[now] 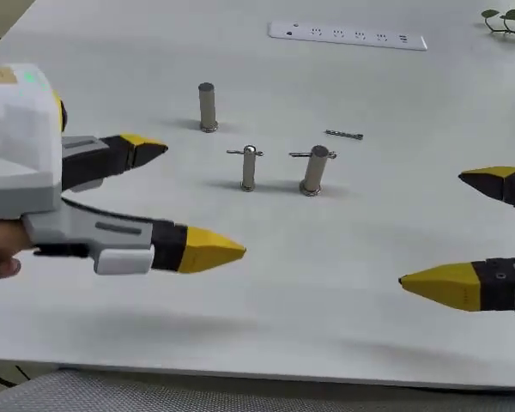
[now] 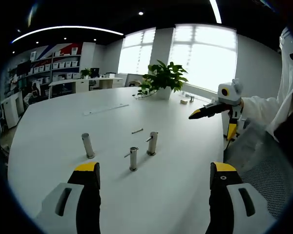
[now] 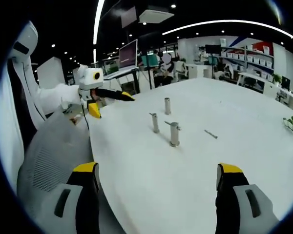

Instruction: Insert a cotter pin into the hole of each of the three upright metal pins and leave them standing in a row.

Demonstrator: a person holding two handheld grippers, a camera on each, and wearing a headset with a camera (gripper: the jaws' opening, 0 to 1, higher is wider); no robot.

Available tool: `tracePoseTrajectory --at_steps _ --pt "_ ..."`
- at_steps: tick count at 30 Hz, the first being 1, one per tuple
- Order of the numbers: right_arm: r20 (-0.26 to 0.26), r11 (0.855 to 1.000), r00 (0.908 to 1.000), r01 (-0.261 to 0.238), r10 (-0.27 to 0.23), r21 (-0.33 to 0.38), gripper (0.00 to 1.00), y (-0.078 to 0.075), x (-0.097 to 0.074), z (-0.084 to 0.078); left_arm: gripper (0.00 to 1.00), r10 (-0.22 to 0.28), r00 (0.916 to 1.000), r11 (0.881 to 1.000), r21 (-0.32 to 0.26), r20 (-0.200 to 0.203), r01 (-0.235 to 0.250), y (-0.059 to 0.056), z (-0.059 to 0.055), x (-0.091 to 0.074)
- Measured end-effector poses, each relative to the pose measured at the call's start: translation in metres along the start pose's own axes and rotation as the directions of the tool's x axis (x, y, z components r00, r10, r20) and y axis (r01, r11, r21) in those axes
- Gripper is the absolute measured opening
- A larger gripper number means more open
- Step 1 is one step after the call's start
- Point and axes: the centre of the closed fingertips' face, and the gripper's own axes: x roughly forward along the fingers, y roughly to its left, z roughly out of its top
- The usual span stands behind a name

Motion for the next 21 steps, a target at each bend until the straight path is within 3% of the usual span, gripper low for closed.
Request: tracePoseTrajectory --at_steps 1,4,7,9,12,21 --pt "-0.003 1.0 1.0 0.002 -0.002 0.001 0.98 0.0 -0.001 -0.001 0.92 0.009 0.9999 1.0 0.006 0.011 -0.009 0.004 0.007 0.002" --pt "-0.01 1.0 0.9997 0.02 -0.02 0.01 0.98 -0.003 -0.006 -0.005 0.89 0.06 0.9954 0.998 0.004 0.075 -0.061 0.031 0.032 0.008" --pt "0.003 0.998 0.9983 0.058 -0.058 0.027 0.98 -0.01 -0.012 -0.005 0.84 0.115 0.9863 0.993 -0.002 0.118 -0.116 0.056 0.049 0.013" --pt "0.005 0.997 0.9977 0.067 -0.067 0.036 0.98 -0.013 -0.015 -0.006 0.79 0.156 0.9803 0.988 0.004 0.122 -0.157 0.072 0.053 0.016" --pt "-0.002 0.996 0.9969 0.079 -0.079 0.037 0.98 -0.016 -0.02 -0.008 0.69 0.223 0.9728 0.974 0.021 0.062 -0.225 0.099 0.046 0.024" --pt "-0.007 0.992 0.9939 0.11 -0.11 0.055 0.98 -0.022 -0.029 -0.009 0.56 0.206 0.9783 0.978 0.016 -0.016 -0.206 0.118 0.026 0.06"
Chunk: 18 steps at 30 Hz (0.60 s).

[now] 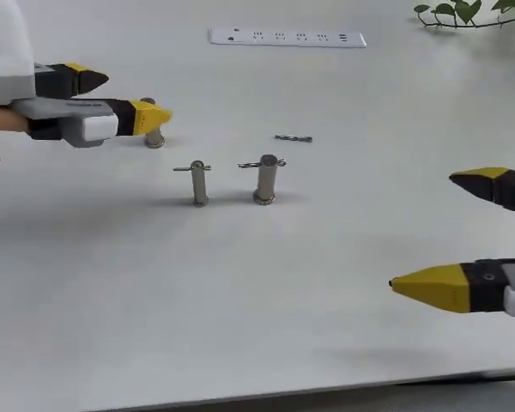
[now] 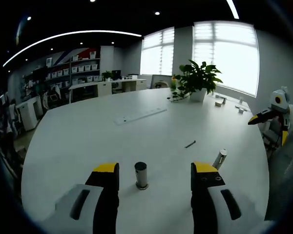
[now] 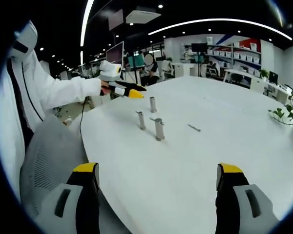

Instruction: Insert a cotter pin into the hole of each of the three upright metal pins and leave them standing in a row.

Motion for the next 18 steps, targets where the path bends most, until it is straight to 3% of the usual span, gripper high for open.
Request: tracePoseTrajectory --at_steps 4,6,12,18 --pt "-0.001 1.0 1.0 0.004 -0.004 0.01 0.98 0.0 0.0 -0.002 0.5 0.001 0.9998 1.0 -0.021 -0.021 -0.001 0.005 -0.01 0.013" --pt "-0.002 1.0 1.0 0.004 -0.004 0.018 0.98 0.001 0.0 -0.004 0.47 0.016 0.999 1.0 -0.003 -0.042 -0.017 0.01 -0.016 0.018" --pt "-0.018 1.0 0.9998 0.005 -0.004 0.031 0.98 -0.001 0.001 -0.014 0.29 0.025 0.9971 1.0 -0.016 -0.072 -0.026 0.02 -0.028 0.026" --pt "-0.033 0.999 0.9995 0.006 -0.004 0.041 0.98 0.0 0.0 -0.017 0.31 0.014 0.9975 0.999 -0.048 -0.069 -0.017 0.02 -0.03 0.03"
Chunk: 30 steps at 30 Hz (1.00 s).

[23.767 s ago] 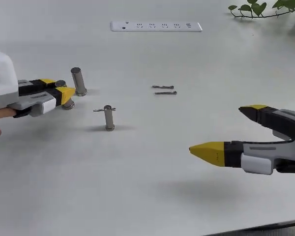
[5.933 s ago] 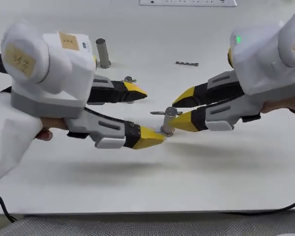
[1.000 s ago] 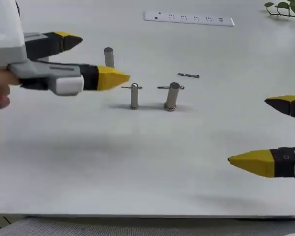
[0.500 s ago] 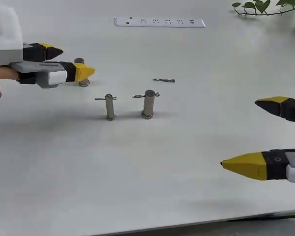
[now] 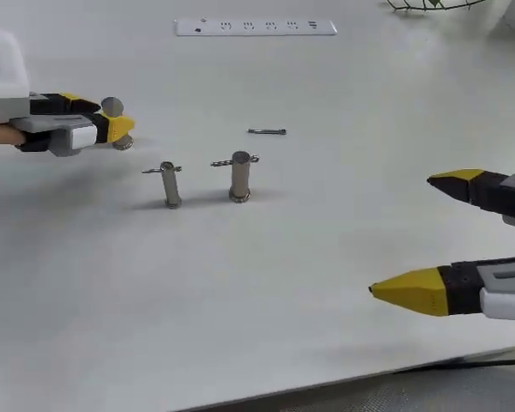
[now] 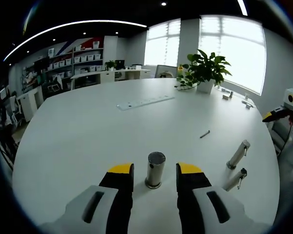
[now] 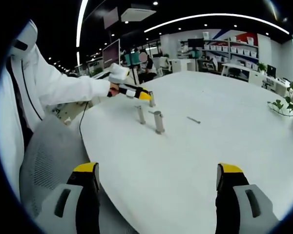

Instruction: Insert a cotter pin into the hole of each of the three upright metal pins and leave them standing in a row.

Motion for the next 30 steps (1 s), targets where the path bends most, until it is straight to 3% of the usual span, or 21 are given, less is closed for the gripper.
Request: tracePoseTrajectory --at_steps 10,14,16,17,23,26,28,30 --pt "-0.018 1.0 0.9998 -0.002 0.002 0.014 0.98 0.003 0.0 -0.005 0.12 -0.029 0.9991 0.999 -0.045 0.032 0.031 -0.006 0.006 0.006" --pt "-0.026 1.0 0.9997 -0.001 0.002 0.027 0.98 0.004 0.001 -0.009 0.12 -0.022 0.9997 0.999 -0.028 0.014 0.022 -0.01 0.006 0.005" --pt "-0.024 1.0 0.9997 0.0 0.0 0.03 0.98 0.005 0.002 -0.009 0.11 0.007 0.9998 1.0 -0.021 0.018 -0.007 -0.008 0.009 0.004" --pt "-0.022 1.0 0.9997 0.0 0.0 0.03 0.98 0.005 0.002 -0.008 0.1 0.02 0.9997 1.0 0.009 0.017 -0.02 -0.008 0.01 0.004" --pt "-0.017 1.0 0.9998 0.005 -0.004 0.026 0.98 0.004 0.001 -0.005 0.1 0.03 0.9995 1.0 0.008 0.002 -0.03 -0.01 0.011 -0.001" --pt "-0.009 1.0 0.9999 0.01 -0.009 0.025 0.98 0.003 0.0 -0.002 0.1 0.024 0.9997 1.0 -0.008 -0.003 -0.024 -0.014 0.018 -0.007" --pt "-0.006 1.0 0.9999 0.011 -0.011 0.025 0.98 0.003 0.0 -0.002 0.1 0.014 0.9998 0.999 0.04 0.012 -0.015 -0.019 0.028 -0.014" --pt "-0.005 1.0 0.9999 0.011 -0.011 0.024 0.98 0.003 0.0 -0.002 0.1 0.008 0.9998 0.999 0.048 0.018 -0.009 -0.025 0.037 -0.024"
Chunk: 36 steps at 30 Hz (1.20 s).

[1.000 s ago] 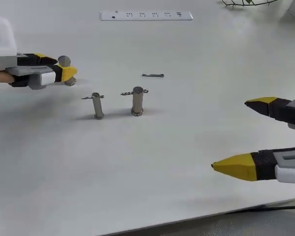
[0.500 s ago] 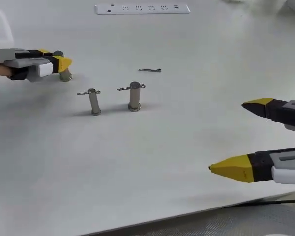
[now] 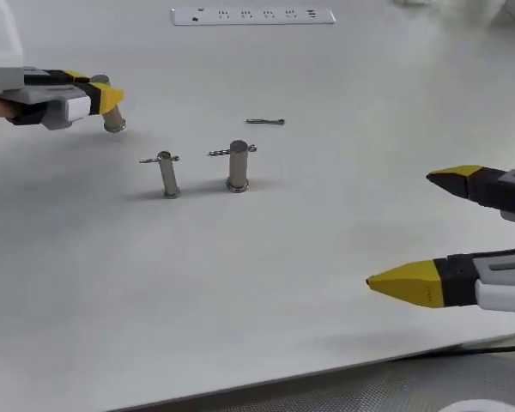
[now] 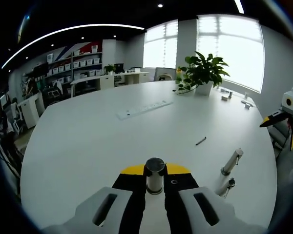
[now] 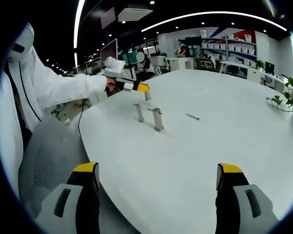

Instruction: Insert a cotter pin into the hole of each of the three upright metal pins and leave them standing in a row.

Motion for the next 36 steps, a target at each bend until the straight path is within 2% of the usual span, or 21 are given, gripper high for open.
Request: tracePoseTrajectory --at_steps 1,2,3,5,11,13,16,19,20,21,22,25,30,31,36 --pt "0.0 1.0 1.0 -0.001 0.001 0.0 0.98 0.0 0.0 0.0 0.1 -0.001 1.0 1.0 -0.003 0.001 0.001 -0.001 0.002 -0.002" --pt "0.001 1.0 1.0 -0.003 0.003 0.0 0.98 0.001 0.001 0.0 0.1 -0.015 0.9999 0.999 -0.045 0.005 0.015 0.004 -0.002 0.001" --pt "0.001 1.0 1.0 -0.004 0.004 -0.001 0.98 0.001 0.001 0.0 0.1 -0.021 0.9997 0.999 -0.042 0.014 0.022 0.004 0.003 -0.005" --pt "0.006 1.0 1.0 -0.007 0.007 -0.002 0.98 0.002 0.001 0.0 0.1 -0.035 0.9989 0.999 0.017 0.031 0.035 -0.002 0.012 -0.015" --pt "0.024 1.0 0.9997 -0.01 0.01 0.0 0.98 0.001 0.002 0.001 0.1 -0.065 0.9968 0.997 0.046 0.047 0.063 -0.012 0.023 -0.031" --pt "0.028 1.0 0.9995 -0.012 0.012 0.0 0.98 0.001 0.002 0.001 0.1 -0.077 0.9958 0.996 0.055 0.051 0.074 -0.02 0.025 -0.035" --pt "0.027 1.0 0.9995 -0.018 0.018 0.0 0.98 0.003 0.002 0.0 0.1 -0.101 0.9935 0.993 0.073 0.052 0.097 -0.037 0.026 -0.039" --pt "0.028 1.0 0.9994 -0.02 0.02 0.004 0.98 0.003 0.002 -0.003 0.1 -0.17 0.9843 0.978 0.126 0.046 0.164 -0.067 0.025 -0.041" --pt "0.03 1.0 0.9993 -0.02 0.02 0.007 0.98 0.003 0.001 -0.003 0.1 -0.184 0.9816 0.977 0.115 0.05 0.178 -0.076 0.024 -0.04" --pt "0.032 1.0 0.9993 -0.02 0.02 0.008 0.98 0.003 0.001 -0.004 0.1 -0.191 0.9802 0.976 0.112 0.051 0.185 -0.079 0.023 -0.039" --pt "0.034 1.0 0.9992 -0.021 0.02 0.011 0.98 0.003 0.001 -0.004 0.1 -0.223 0.9734 0.97 0.113 0.053 0.216 -0.095 0.021 -0.038" --pt "0.037 1.0 0.9991 -0.019 0.019 0.014 0.98 0.003 0.001 -0.005 0.1 -0.252 0.9672 0.96 0.132 0.033 0.246 -0.117 0.011 -0.032" --pt "0.038 1.0 0.9991 -0.018 0.017 0.018 0.98 0.004 -0.001 -0.007 0.1 -0.288 0.9577 0.95 0.128 -0.007 0.286 -0.139 -0.009 -0.018" --pt "0.037 1.0 0.9992 -0.018 0.017 0.018 0.98 0.004 -0.001 -0.008 0.1 -0.293 0.9559 0.946 0.14 -0.019 0.293 -0.149 -0.008 -0.017" --pt "0.034 1.0 0.9994 -0.009 0.008 0.03 0.98 0.005 -0.005 -0.013 0.1 -0.295 0.9533 0.937 0.176 -0.065 0.302 -0.16 -0.022 -0.009"
